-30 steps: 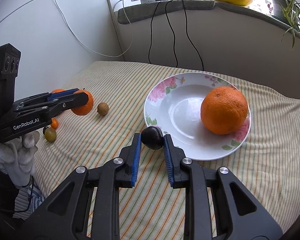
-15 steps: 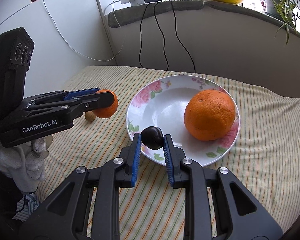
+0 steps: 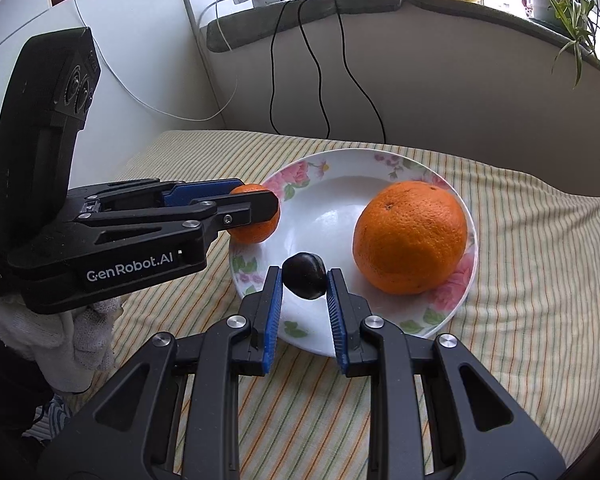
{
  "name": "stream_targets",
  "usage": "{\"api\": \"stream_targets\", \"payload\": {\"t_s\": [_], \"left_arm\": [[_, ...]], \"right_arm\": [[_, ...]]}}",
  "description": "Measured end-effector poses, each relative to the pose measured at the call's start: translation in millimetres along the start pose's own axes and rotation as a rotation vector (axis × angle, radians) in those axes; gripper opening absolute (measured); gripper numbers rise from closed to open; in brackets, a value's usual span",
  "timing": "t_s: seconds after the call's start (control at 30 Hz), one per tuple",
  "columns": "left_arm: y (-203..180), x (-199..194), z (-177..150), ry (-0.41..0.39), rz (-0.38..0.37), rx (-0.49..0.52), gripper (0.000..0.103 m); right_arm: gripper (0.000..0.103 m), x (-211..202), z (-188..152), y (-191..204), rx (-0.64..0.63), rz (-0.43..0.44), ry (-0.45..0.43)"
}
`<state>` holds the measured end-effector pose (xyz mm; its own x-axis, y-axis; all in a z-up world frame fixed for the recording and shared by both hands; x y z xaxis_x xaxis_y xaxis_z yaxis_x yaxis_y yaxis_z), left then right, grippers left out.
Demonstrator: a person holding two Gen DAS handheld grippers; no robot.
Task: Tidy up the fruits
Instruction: 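Carry the plum with the right tool while the left tool carries the tangerine to the plate, then open both tools over the plate and withdraw them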
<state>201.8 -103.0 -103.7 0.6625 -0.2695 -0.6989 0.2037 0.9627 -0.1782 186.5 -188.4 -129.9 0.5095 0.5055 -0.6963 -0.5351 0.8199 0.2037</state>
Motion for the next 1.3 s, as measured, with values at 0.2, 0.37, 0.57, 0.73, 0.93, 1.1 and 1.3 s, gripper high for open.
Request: {"api": "stream_targets", "payload": {"t_s": [0.2, 0.37, 0.57, 0.73, 0.93, 1.1, 1.3], "left_arm": [[-2, 2, 0, 0.002, 0.003, 0.010, 0.032], [-3, 4, 1, 0.005, 0.006, 0.016, 0.032], [-4, 6, 0, 0.014, 0.011, 0.026, 0.032], [-5, 8, -1, 0.022, 0.016, 0.029, 0.032], [-4, 4, 1, 0.006, 0.020, 0.029, 0.043], [-5, -2, 2, -0.005, 0.004, 0.024, 0.047], [-3, -8, -1, -0.022, 0.012, 0.010, 0.053]], "right_arm": [[0.024, 3, 0, -1, 0.002, 0.003, 0.006], [0.024, 5, 0, -1, 0.002, 0.006, 0.009], [0.024, 7, -1, -2, 0.006, 0.006, 0.014], [0.025, 7, 0, -1, 0.004, 0.004, 0.013], [0.055, 3, 1, -1, -0.001, -0.007, -0.002], [0.055, -2, 0, -1, -0.004, -0.011, -0.004], [0.056, -5, -3, -4, 0.006, -0.015, -0.006]]}}
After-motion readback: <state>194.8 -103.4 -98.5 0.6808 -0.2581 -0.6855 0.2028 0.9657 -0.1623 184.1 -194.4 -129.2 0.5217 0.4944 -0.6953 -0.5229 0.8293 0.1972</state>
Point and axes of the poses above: each gripper's, at about its wrist camera, not at the fingertips, and x roughly the way its jaws point, y to its left, z to its top, the point moved 7 cm from there along x, roughly the way its jaws point, and after that the axes turned 3 degrees about z, right-handed, at the moved point
